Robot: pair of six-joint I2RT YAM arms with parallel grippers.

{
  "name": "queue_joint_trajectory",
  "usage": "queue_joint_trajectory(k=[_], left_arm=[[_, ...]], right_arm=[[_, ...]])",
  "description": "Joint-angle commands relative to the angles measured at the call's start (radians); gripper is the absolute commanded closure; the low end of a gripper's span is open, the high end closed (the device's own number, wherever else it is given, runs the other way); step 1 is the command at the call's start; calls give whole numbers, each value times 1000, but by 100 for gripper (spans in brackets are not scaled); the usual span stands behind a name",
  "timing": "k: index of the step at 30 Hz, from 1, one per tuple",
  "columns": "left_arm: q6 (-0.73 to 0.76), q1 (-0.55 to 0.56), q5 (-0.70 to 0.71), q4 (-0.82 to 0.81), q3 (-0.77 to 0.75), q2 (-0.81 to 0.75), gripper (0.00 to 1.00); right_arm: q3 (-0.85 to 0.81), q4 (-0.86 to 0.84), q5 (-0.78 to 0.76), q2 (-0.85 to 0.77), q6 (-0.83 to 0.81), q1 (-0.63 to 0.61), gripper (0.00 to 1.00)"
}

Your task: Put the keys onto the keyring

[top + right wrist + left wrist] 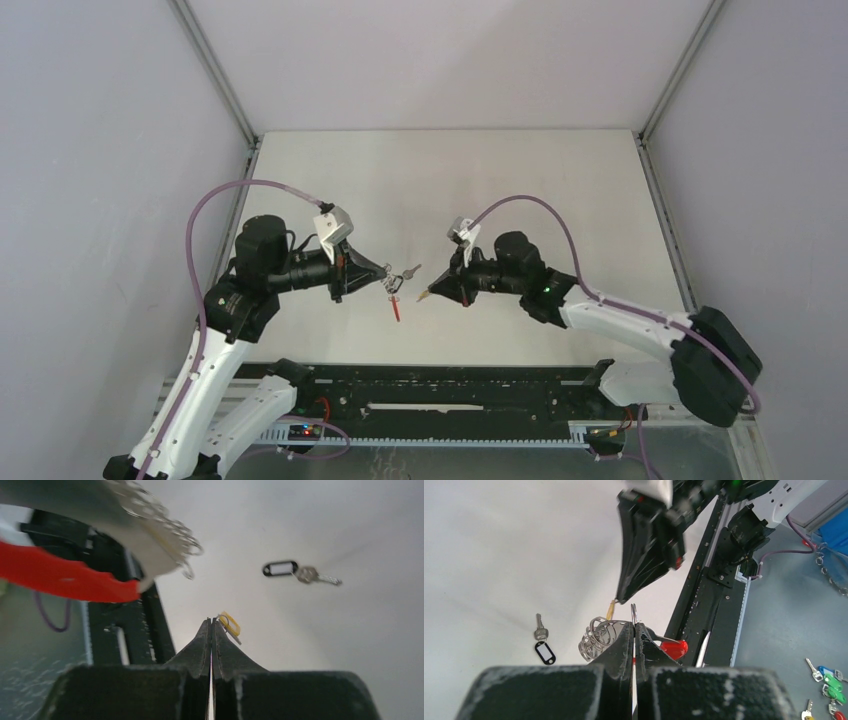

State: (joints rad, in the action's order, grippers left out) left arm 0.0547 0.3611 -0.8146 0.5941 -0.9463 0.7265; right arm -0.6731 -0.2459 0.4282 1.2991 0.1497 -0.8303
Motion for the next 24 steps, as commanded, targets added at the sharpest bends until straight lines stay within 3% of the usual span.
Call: queue_joint_trajectory(k=[1, 7, 24], left_arm=[[29, 2, -1, -14, -28, -3, 100], [79, 58, 49, -16, -15, -18, 100], [113, 110, 84, -2, 1, -38, 100]], right_arm=[[-14, -92, 142, -134, 112, -22, 100], [-23, -197, 157, -184, 206, -61, 100], [-156, -147, 162, -213, 216, -121, 100]])
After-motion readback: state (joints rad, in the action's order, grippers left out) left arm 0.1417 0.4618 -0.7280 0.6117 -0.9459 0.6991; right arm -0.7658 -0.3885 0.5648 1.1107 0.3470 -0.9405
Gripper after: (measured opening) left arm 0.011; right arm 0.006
